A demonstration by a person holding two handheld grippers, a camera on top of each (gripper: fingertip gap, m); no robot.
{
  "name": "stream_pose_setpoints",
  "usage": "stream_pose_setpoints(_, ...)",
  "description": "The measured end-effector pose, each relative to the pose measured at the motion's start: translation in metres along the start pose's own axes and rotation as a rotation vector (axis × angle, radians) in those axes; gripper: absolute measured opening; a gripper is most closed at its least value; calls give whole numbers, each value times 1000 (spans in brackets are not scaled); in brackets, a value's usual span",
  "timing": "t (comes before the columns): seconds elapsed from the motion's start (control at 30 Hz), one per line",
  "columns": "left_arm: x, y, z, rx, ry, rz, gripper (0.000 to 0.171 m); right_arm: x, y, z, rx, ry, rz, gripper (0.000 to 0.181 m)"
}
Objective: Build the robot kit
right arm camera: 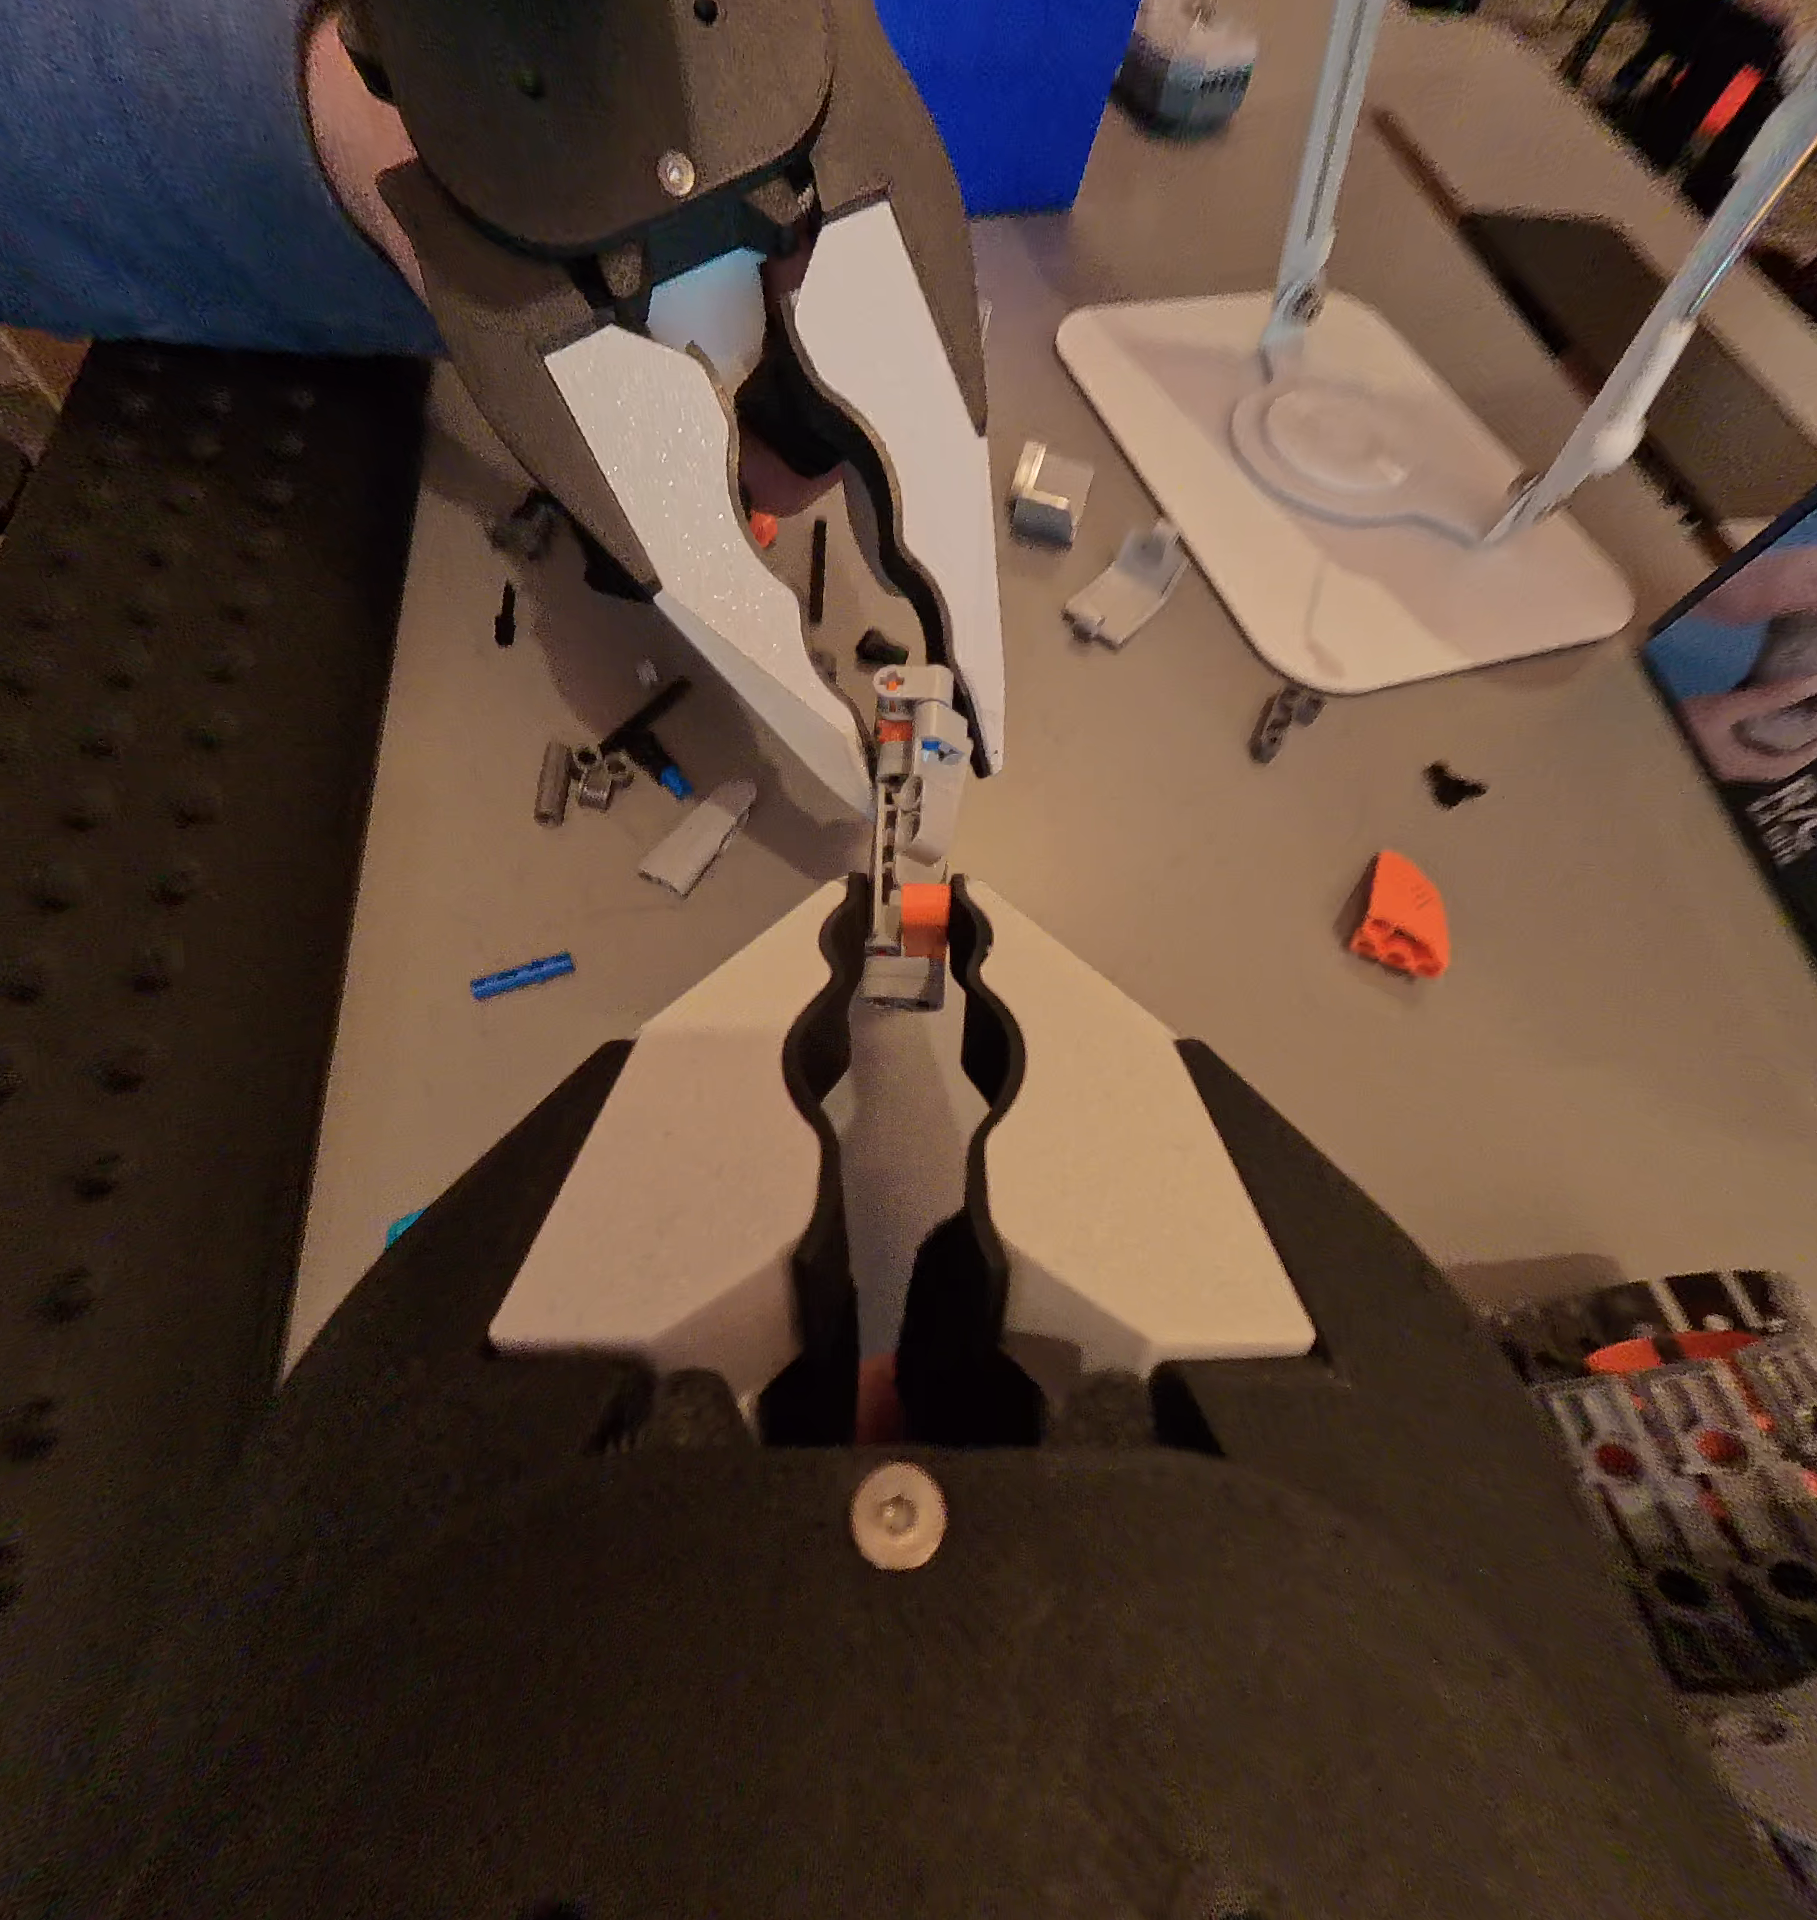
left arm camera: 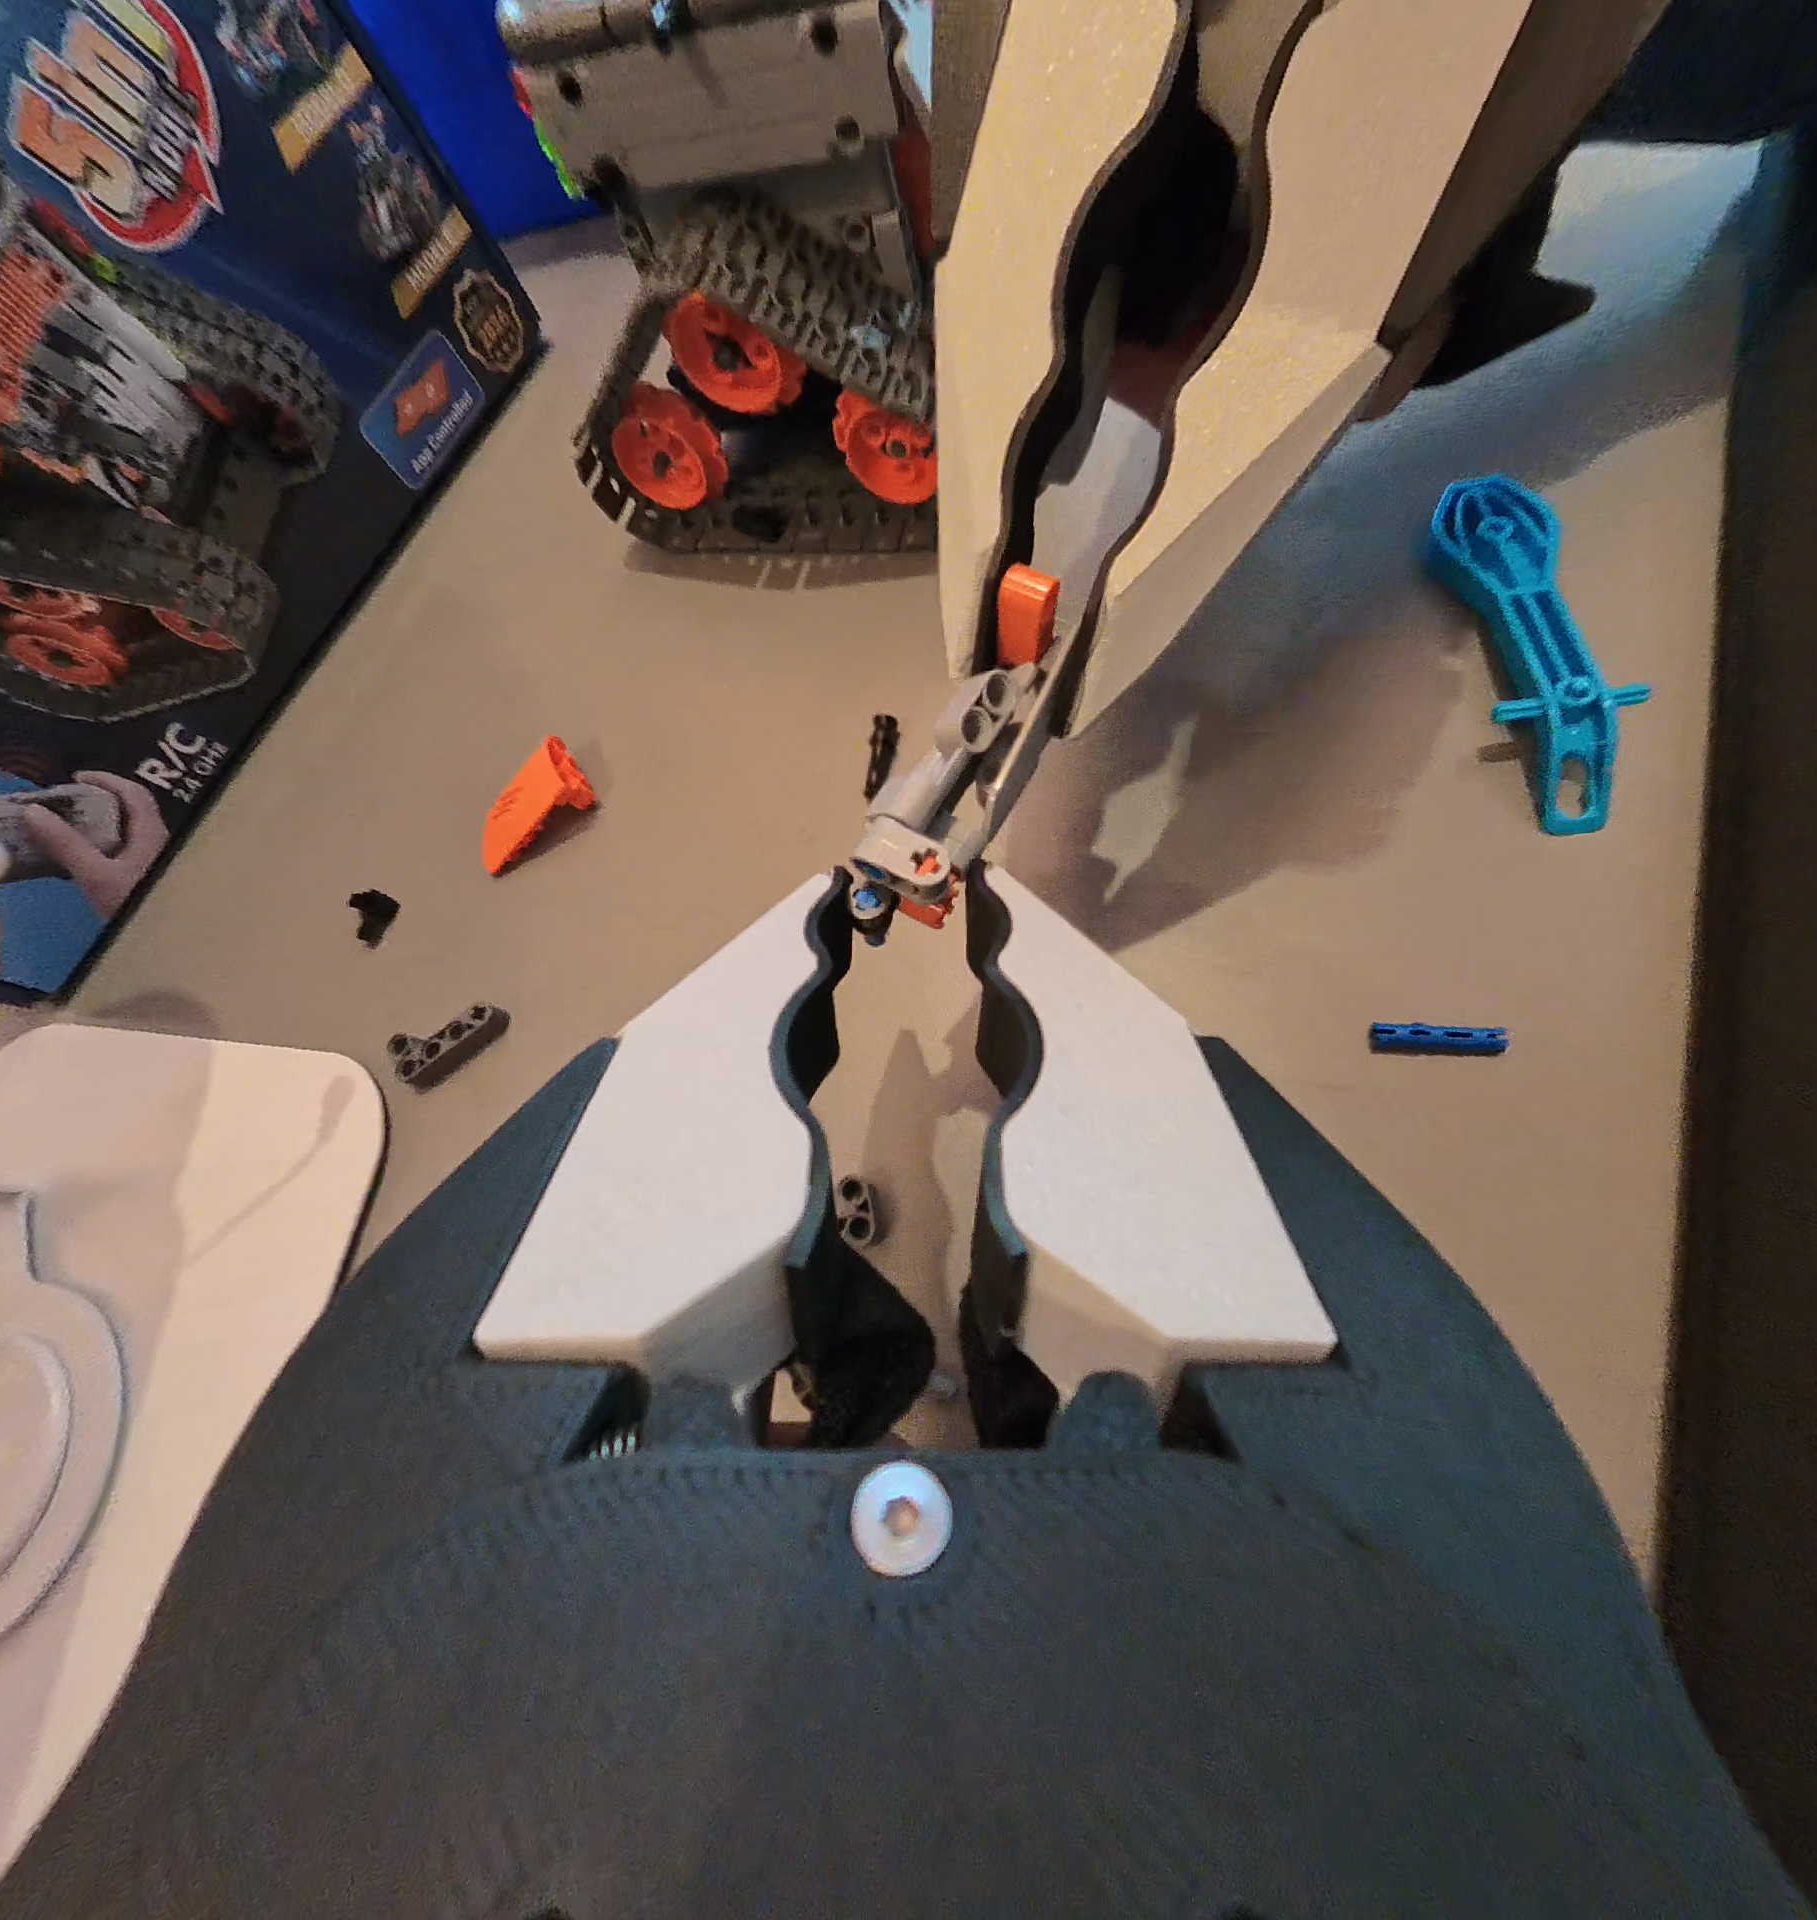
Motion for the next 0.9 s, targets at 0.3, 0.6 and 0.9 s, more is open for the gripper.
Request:
stream_pose_setpoints(0.3,-27,0,-4,24,78,60,17,-1,46,-12,-155,-139,28,28)
stream_pose_setpoints(0.6,-61,2,-30,-42,215,118,17,8,95,4,-235,-149,59,26)
stream_pose_setpoints(0.9,-81,-5,-54,-141,271,205,17,24,132,24,-360,-148,17,20)
Point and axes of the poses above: each gripper's, where its closed fingertips meet, x out along the fingers, y out of its top, z = x × y across the jaws, the point moved 9 cm from there along -x, back along the fingers, and after that the axes turned 2 degrees about -z, right-handed, at the moved point
